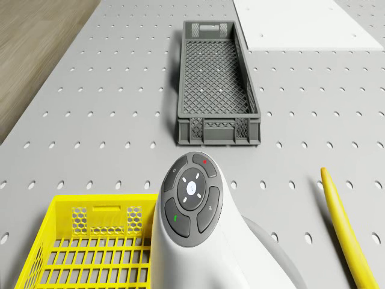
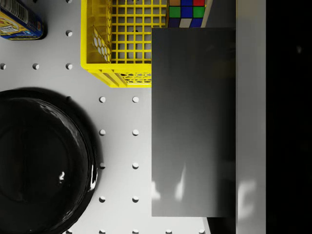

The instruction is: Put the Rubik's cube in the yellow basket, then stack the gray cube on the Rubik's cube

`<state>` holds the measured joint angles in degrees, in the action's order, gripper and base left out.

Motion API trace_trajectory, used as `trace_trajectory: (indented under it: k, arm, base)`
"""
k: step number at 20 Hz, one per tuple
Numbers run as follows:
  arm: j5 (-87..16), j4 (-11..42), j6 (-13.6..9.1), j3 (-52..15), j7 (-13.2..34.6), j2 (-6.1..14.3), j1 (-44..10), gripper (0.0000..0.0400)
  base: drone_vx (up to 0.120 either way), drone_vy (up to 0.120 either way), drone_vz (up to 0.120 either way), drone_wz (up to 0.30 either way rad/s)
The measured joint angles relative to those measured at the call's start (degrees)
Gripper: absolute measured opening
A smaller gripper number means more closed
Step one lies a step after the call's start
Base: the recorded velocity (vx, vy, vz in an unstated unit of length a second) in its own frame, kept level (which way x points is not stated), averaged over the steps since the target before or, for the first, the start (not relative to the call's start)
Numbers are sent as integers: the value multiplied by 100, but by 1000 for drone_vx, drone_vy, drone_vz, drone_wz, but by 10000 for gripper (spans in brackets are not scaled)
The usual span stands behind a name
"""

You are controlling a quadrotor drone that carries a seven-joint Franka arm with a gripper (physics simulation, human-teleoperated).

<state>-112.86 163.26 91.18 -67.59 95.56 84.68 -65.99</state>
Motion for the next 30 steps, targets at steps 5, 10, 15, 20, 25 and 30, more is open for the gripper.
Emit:
trace_trajectory:
  k: [5, 10, 15, 20, 25, 30]
  arm:
    - [0, 0, 1, 0, 0, 1, 0, 250]
    - [1, 0, 1, 0, 1, 2, -1, 250]
    - [1, 0, 2, -1, 1, 2, -1, 250]
    - [1, 0, 3, -1, 1, 3, -1, 250]
    - [2, 0, 3, -1, 1, 4, -1, 250]
    - [2, 0, 4, -1, 1, 4, -2, 250]
  base:
    - [24, 120, 0, 0]
    - [16, 120, 0, 0]
    - [88, 120, 0, 0]
    - [0, 120, 0, 0]
    - [0, 120, -120, 0]
    - [0, 64, -32, 0]
